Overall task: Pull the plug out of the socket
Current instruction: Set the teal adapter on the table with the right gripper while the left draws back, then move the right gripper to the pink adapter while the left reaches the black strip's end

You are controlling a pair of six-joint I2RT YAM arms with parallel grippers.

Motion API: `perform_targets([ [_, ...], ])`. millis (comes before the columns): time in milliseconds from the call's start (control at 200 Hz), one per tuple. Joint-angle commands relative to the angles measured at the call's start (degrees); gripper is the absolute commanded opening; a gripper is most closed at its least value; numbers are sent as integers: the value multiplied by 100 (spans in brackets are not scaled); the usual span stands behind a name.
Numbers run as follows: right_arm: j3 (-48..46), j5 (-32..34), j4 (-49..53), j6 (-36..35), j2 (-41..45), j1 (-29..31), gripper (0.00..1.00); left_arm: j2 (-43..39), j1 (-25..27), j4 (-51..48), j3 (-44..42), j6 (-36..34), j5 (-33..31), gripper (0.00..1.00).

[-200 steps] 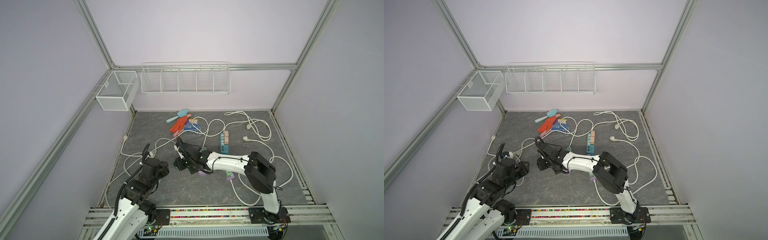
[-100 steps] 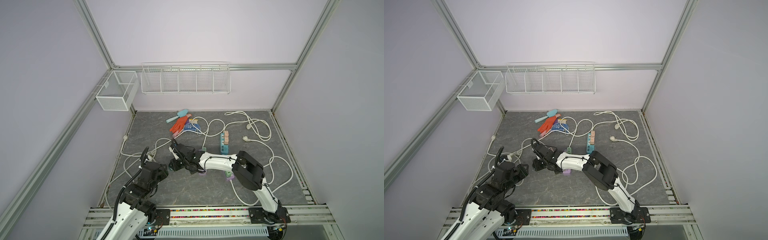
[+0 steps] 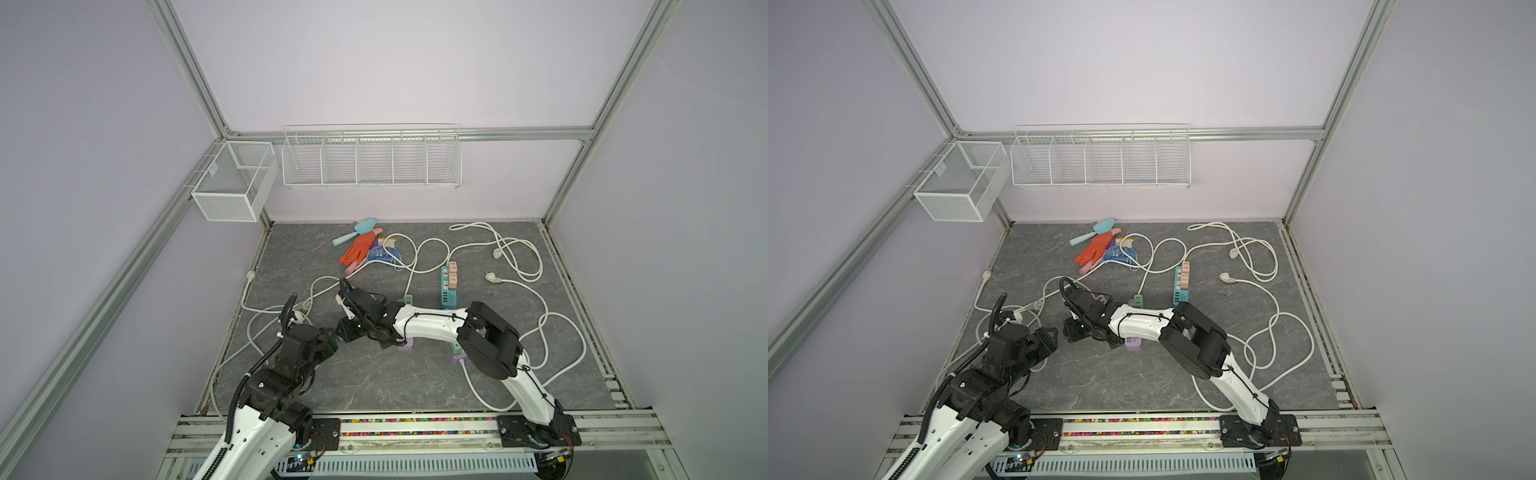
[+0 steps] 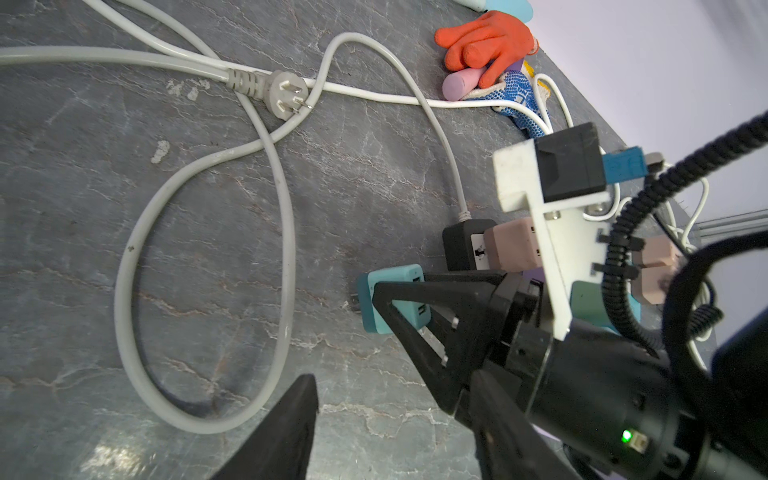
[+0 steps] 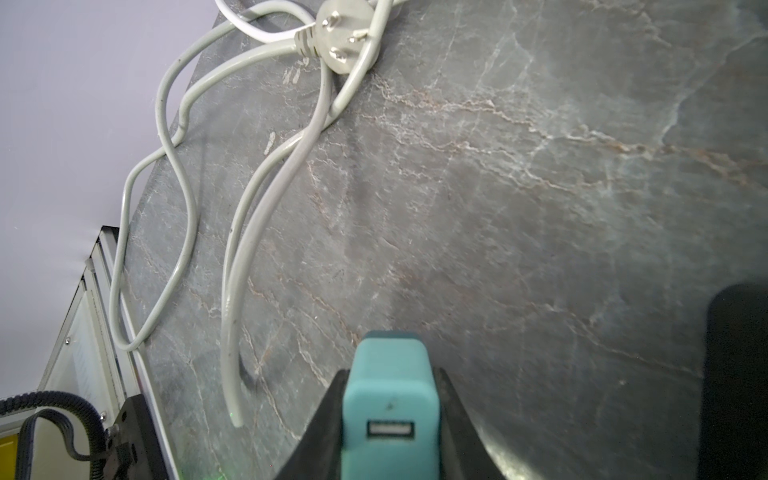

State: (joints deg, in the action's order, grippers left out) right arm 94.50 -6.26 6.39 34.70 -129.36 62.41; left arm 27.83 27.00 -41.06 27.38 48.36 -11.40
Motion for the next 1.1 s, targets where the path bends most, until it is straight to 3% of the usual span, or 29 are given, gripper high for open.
perform_targets([
  [0, 76, 58, 237, -21, -48, 36, 34, -69, -10, -207, 9, 10, -141, 62],
  [415, -217, 305, 308, -145, 346, -27, 56, -86, -11, -271, 161, -85, -171, 81],
  [655, -497, 523, 302, -351, 859, -27, 62, -48, -10, -262, 223, -115, -220, 100],
  [880, -813, 852, 494, -629, 1539, -26, 67, 148, -11, -219, 423, -301, -295, 99],
  [1095, -872, 1431, 1028, -926, 2158, -41, 70, 668, -19, 462, 579, -539, 132, 99],
])
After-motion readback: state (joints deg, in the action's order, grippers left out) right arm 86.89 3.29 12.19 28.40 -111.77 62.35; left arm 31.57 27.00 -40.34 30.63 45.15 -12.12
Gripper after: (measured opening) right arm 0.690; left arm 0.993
